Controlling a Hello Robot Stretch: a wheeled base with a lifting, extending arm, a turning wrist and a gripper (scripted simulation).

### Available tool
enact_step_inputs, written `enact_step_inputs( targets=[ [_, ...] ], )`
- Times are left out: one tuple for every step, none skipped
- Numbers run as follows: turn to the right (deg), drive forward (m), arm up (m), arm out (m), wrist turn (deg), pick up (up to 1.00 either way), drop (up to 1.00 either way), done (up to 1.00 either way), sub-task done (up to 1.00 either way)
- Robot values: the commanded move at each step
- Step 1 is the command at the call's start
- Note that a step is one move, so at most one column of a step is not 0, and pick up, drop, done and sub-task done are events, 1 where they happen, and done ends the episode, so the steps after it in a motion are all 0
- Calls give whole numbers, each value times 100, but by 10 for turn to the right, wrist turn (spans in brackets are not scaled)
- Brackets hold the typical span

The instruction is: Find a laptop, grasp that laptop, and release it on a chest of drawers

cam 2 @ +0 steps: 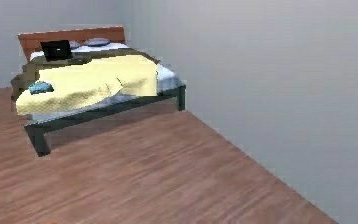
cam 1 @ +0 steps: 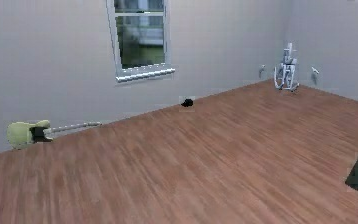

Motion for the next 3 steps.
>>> enact_step_inputs(
  targets=[
    [-30, 0, 0, 0, 0, 0, 0, 0, 0],
    [0, 70, 0, 0, 0, 0, 0, 0, 0],
    [90, 0, 0, 0, 0, 0, 0, 0, 0]
  ],
)
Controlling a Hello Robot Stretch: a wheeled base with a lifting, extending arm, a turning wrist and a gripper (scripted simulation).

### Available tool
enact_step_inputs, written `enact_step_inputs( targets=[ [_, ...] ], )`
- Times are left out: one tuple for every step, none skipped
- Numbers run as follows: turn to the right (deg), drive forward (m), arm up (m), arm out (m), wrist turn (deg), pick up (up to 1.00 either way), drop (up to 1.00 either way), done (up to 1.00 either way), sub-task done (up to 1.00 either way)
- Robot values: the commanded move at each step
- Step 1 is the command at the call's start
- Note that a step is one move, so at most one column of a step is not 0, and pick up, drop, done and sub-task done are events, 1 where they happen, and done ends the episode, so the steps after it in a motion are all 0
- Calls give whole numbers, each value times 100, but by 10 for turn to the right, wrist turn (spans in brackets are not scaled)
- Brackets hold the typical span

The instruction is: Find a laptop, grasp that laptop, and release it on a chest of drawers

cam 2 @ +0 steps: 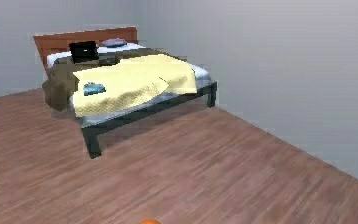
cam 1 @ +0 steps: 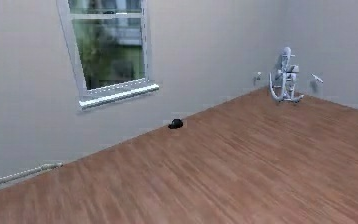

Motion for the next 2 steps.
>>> enact_step_inputs(
  targets=[
    [0, 45, 0, 0, 0, 0, 0, 0, 0],
    [450, 0, 0, 0, 0, 0, 0, 0, 0]
  ],
)
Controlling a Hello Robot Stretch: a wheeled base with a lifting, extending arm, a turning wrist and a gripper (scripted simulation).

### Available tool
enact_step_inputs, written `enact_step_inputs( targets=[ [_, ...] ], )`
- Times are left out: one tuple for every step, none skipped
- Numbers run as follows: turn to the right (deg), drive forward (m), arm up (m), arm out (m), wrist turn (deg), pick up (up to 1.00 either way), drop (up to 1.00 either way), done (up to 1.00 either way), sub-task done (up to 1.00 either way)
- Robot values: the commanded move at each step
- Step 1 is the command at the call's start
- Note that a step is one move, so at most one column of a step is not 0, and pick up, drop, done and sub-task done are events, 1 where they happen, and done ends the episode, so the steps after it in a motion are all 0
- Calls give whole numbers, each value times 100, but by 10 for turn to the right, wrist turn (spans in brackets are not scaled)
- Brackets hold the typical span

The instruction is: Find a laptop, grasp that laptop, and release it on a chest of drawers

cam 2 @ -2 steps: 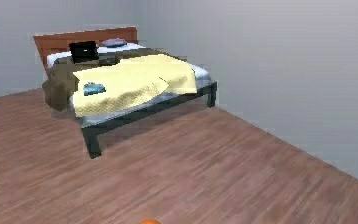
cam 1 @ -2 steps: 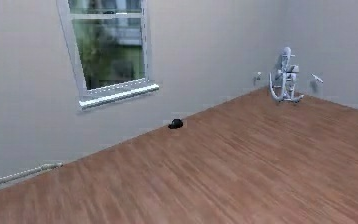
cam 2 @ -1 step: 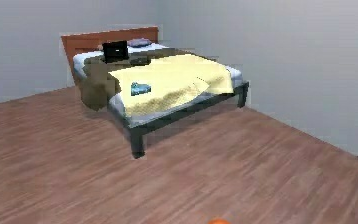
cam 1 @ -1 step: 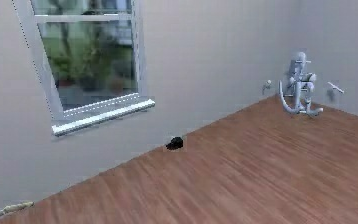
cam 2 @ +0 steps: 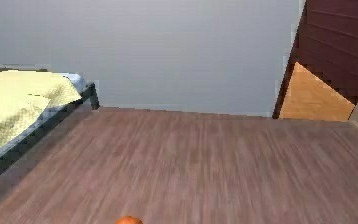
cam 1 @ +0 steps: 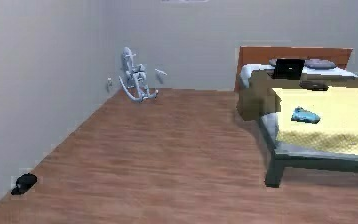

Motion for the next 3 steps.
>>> enact_step_inputs(
  targets=[
    [0, 100, 0, 0, 0, 0, 0, 0, 0],
    [0, 100, 0, 0, 0, 0, 0, 0, 0],
    [330, 0, 0, 0, 0, 0, 0, 0, 0]
  ],
)
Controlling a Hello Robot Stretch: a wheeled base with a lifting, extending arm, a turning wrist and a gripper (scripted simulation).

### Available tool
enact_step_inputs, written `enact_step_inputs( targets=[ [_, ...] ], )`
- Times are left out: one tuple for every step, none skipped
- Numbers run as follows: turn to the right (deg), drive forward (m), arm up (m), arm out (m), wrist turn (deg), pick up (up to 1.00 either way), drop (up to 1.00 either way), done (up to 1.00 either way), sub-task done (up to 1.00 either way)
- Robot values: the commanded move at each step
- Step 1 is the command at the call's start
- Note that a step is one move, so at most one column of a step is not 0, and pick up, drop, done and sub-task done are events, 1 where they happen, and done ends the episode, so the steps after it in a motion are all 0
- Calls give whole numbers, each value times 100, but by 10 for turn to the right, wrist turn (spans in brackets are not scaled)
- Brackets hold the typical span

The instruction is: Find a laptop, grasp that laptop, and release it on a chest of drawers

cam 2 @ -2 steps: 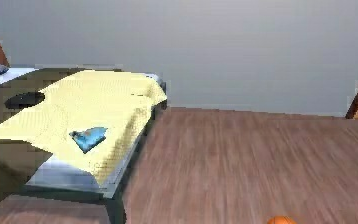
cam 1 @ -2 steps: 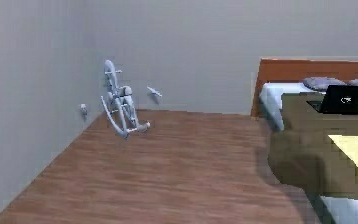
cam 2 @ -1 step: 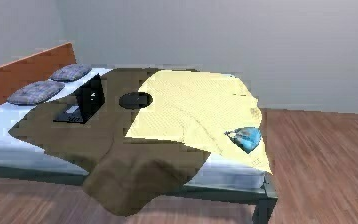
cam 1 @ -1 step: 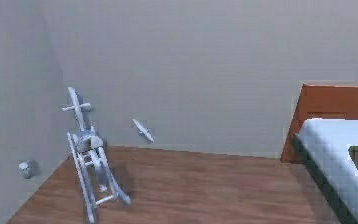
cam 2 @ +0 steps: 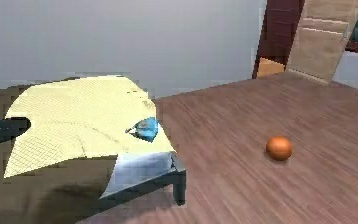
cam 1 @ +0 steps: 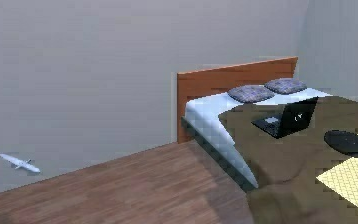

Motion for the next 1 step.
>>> enact_step_inputs(
  targets=[
    [0, 5, 0, 0, 0, 0, 0, 0, 0]
  ],
)
